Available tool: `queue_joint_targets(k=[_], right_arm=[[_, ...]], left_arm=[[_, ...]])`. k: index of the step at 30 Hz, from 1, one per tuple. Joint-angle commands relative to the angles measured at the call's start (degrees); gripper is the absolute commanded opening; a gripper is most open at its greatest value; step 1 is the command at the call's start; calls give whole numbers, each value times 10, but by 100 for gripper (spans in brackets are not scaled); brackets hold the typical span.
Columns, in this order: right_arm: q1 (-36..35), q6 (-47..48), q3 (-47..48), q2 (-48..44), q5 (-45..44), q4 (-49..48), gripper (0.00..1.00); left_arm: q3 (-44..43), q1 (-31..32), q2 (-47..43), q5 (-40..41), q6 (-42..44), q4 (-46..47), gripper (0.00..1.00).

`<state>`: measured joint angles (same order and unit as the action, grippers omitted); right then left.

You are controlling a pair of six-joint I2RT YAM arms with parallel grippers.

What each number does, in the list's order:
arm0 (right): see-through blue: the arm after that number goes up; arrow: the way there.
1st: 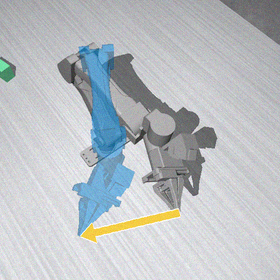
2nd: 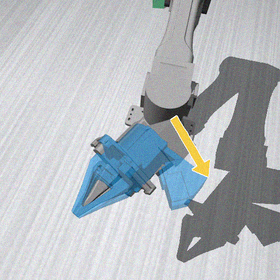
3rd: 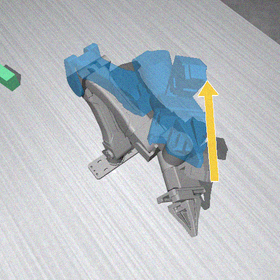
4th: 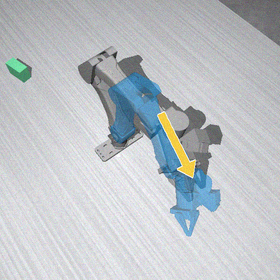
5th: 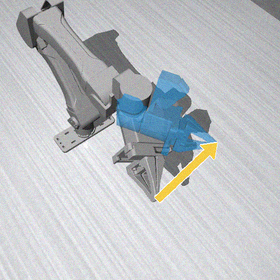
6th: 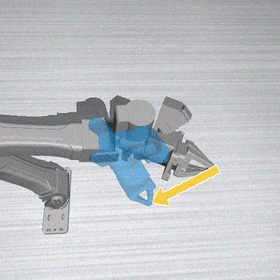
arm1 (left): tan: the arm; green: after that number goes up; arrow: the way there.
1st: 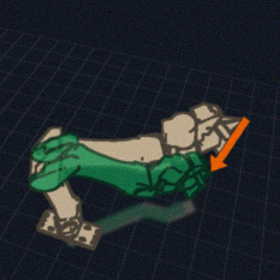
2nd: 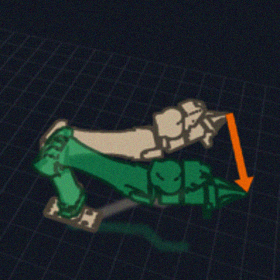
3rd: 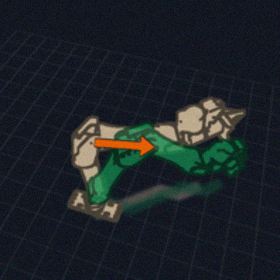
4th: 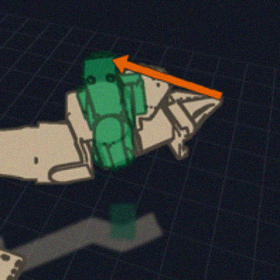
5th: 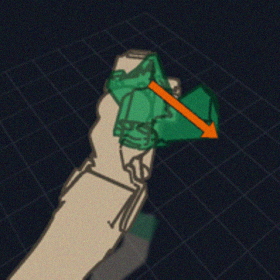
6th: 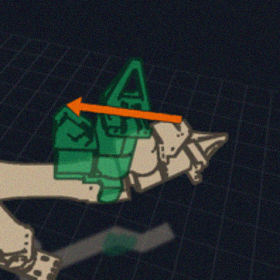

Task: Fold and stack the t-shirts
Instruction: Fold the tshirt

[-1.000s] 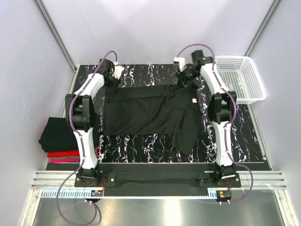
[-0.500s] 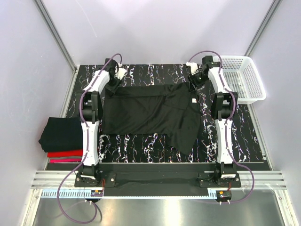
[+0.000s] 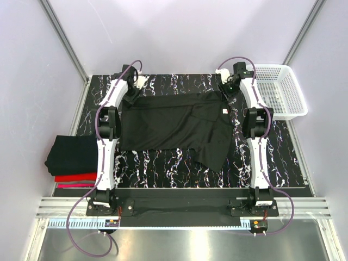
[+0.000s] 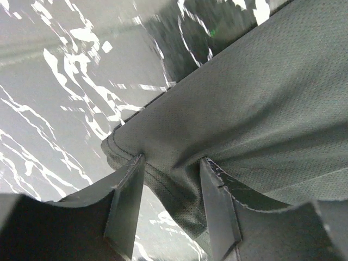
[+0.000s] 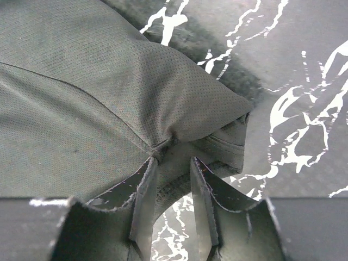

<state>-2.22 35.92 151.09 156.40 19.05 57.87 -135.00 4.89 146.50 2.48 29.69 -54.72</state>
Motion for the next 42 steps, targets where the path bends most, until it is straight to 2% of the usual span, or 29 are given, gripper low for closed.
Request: queue_joint_targets(k=[1, 8, 14, 20, 25, 38, 42], right_arm=[[12, 6, 3, 12, -40, -6, 37], [12, -27, -10, -47, -6, -14, 41], [11, -72, 17, -67, 42, -48, 43], [12, -78, 28, -59, 74, -77, 43], [9, -74, 34, -39, 70, -81, 44], [11, -71, -98, -104, 41, -80, 41], [11, -59, -120, -114, 8, -77, 33]], left_arm=[[-39, -2, 21, 11, 2, 1, 51], [-32, -1, -31, -40, -26, 41, 61], [-40, 9, -53, -42, -45, 59, 61], [-31, 10, -53, -27, -41, 66, 60], [-22, 10, -49, -13, -36, 66, 59], [-15, 9, -48, -3, -28, 67, 59], [-10, 7, -47, -1, -24, 67, 59]])
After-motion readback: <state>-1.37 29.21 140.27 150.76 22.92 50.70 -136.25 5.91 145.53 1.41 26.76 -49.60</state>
